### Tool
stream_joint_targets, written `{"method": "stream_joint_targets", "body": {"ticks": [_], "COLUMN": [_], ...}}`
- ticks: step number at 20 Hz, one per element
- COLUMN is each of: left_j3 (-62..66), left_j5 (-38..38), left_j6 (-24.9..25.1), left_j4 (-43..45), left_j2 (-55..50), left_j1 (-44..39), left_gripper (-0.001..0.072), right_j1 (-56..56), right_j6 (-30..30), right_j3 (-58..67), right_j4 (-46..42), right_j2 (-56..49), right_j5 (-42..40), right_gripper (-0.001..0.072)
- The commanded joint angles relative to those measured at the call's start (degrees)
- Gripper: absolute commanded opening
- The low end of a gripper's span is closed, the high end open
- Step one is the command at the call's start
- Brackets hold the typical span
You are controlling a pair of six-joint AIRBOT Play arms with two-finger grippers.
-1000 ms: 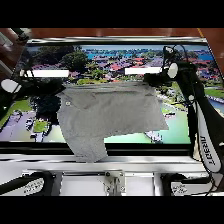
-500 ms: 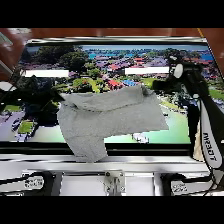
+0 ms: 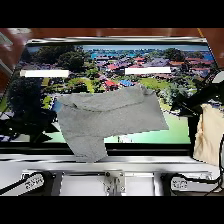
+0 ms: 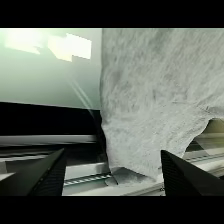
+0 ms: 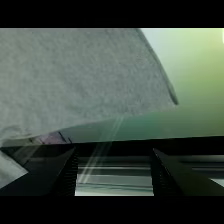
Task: Fold the shirts.
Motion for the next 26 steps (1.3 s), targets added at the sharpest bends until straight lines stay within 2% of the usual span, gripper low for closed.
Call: {"method": "stream_joint_targets", "body": {"ticks": [1,10,11,12,13,16,17,19,23,26], "left_j3": [-7.6,-7.7,-7.7,-7.7,-7.5,-7.4,-7.4,-7.4,-7.4,-7.4], "left_j5": [8.9,20.1,21.3,22.1,22.1,19.7,18.8,17.3,16.0,15.9], "left_j6": [-0.4,-4.0,-3.9,-3.9,-3.6,-1.6,-0.6,0.4,0.4,0.2], "left_j4": [-1.7,-8.8,-10.8,-12.5,-13.1,-13.1,-13.1,-13.0,-13.1,-13.2], "left_j2": [0.4,-3.8,-4.2,-4.2,-4.1,-3.9,-3.6,-2.8,0.0,0.6], "left_j1": [-3.5,-13.2,-13.9,-14.4,-14.4,-14.3,-14.3,-14.3,-14.3,-14.3], "left_gripper": [0.0702,0.0686,0.0565,0.0309,0.0125,0.0096,0.0063,0.0053,0.0052,0.0045], "right_j1": [-1.0,-1.0,-1.0,-1.0,-1.0,-2.4,-3.8,-6.7,-9.4,-9.3], "right_j6": [-1.5,-1.8,-1.7,-1.7,-1.9,-7.1,-8.0,-8.0,-7.9,-8.5], "right_j3": [-1.2,-1.2,-1.2,-1.2,-1.2,-3.1,-5.2,-10.3,-17.9,-22.0], "right_j4": [4.8,4.5,3.9,2.9,1.2,-3.1,-3.2,-1.0,4.6,6.3], "right_j2": [0.2,0.2,0.2,0.2,0.2,0.2,0.2,0.2,0.1,0.1], "right_j5": [-0.5,-0.3,-0.3,-0.2,0.1,4.2,4.2,0.3,-13.3,-18.7], "right_gripper": [0.0549,0.0549,0.0560,0.0602,0.0670,0.0678,0.0678,0.0677,0.0677,0.0677]}}
